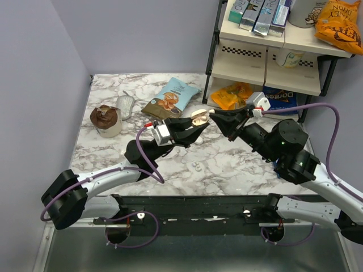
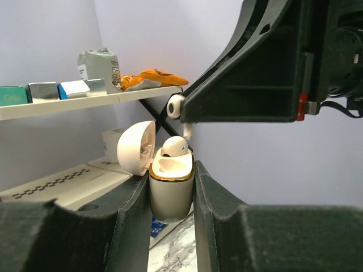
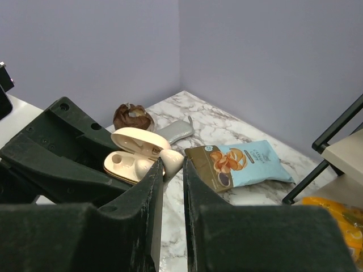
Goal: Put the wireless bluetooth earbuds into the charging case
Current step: Place the earbud in the charging case.
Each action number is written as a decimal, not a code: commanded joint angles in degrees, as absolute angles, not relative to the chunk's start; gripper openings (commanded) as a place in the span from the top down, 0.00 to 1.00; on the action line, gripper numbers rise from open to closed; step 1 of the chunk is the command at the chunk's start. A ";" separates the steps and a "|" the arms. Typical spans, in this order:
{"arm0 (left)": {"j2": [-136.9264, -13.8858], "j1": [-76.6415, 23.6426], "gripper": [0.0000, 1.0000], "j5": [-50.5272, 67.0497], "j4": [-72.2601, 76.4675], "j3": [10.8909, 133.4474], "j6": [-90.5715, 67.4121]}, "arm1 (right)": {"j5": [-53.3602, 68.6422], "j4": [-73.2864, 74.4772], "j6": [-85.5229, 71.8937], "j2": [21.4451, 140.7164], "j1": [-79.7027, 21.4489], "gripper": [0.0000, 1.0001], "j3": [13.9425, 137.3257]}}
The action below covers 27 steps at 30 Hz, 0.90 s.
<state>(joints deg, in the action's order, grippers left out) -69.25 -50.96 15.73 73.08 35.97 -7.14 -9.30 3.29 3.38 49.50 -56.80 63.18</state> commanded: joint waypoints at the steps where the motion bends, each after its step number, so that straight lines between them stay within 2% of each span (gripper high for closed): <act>1: -70.13 -50.63 1.00 19.77 75.06 37.53 -7.56 | -6.24 3.52 5.10 50.09 -57.39 0.99 65.30; 9: -71.10 -49.84 1.00 19.25 71.20 39.99 -9.93 | -5.54 3.51 6.24 50.62 -57.65 0.99 67.32; 13: -70.93 -48.43 1.00 19.24 63.65 43.59 -14.05 | -5.80 5.80 7.38 52.03 -57.66 0.99 69.61; 27: -71.46 -47.99 1.00 22.41 59.33 48.51 -16.00 | -7.12 7.64 9.23 56.69 -57.74 0.99 75.14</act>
<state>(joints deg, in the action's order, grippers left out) -71.20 -48.10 19.94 60.69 46.17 -15.11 -6.76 6.50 7.84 55.64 -57.36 71.75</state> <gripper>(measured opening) 0.369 0.239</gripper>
